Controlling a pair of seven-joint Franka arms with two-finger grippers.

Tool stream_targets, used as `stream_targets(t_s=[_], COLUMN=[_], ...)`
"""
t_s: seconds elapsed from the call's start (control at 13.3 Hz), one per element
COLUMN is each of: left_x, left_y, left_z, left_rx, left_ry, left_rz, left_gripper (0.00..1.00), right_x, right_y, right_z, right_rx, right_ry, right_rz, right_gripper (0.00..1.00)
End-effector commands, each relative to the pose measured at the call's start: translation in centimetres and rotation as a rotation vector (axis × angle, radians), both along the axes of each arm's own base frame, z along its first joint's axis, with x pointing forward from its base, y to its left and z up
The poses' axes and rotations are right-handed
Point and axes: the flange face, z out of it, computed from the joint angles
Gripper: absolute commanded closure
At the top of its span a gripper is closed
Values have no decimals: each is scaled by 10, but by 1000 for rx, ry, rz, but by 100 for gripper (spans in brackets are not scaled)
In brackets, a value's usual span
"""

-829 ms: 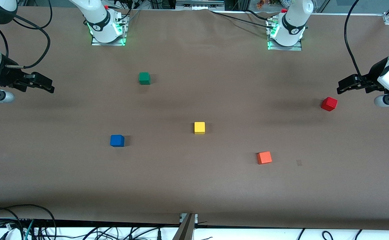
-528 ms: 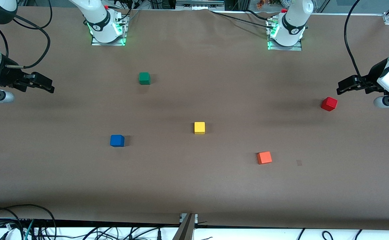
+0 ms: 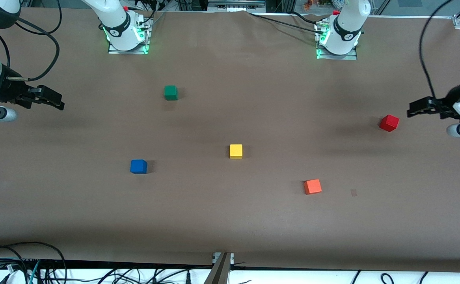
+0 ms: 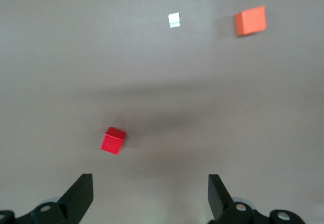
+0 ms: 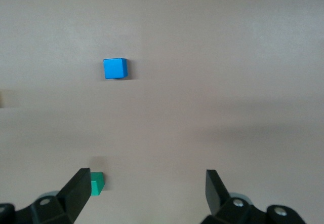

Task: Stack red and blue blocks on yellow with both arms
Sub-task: 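Move the left gripper toward the red cube, then lower the left gripper onto the red cube and close it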

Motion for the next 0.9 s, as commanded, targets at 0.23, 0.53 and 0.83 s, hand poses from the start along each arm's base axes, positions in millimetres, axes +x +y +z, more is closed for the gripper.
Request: stream_targets(t_s=[0.23, 0.53, 0.83], left_x=[14, -4, -40], left_y=[78, 113, 119], left_z=[-132, -194, -253], left_rx=[-48, -35, -47], left_ry=[80, 19, -17], left_rz=[-172, -344, -401], left_gripper=[0, 0, 0], right_x=[-4, -4, -4], right_y=[-1, -1, -1], right_z=[4, 4, 4], right_rx=[0, 0, 0], right_ry=[4, 2, 2], right_rz=[-7, -7, -7], right_gripper=[0, 0, 0])
